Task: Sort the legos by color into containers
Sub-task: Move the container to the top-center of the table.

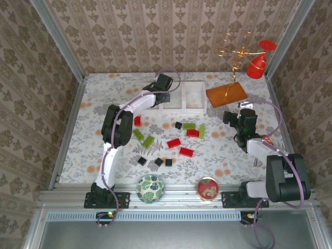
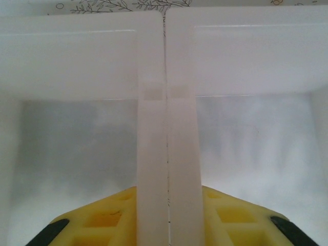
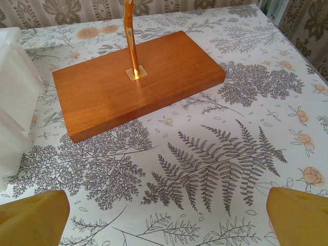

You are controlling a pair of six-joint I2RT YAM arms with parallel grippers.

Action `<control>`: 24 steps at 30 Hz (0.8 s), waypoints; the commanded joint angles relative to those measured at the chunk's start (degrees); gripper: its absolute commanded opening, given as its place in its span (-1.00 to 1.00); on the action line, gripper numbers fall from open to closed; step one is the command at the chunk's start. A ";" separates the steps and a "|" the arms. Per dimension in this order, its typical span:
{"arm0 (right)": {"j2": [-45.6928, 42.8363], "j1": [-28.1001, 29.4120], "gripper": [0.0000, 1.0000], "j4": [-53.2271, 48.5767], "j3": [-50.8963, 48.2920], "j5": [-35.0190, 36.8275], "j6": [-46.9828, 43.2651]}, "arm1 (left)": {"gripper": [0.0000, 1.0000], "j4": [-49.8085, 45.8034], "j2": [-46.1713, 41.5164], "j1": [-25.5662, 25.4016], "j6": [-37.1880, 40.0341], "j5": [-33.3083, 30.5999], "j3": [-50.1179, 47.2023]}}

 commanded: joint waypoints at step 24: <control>-3.46 0.21 1.00 -7.04 3.60 2.55 2.93 | 0.66 4.96 -25.27 -0.25 4.89 -1.30 -15.75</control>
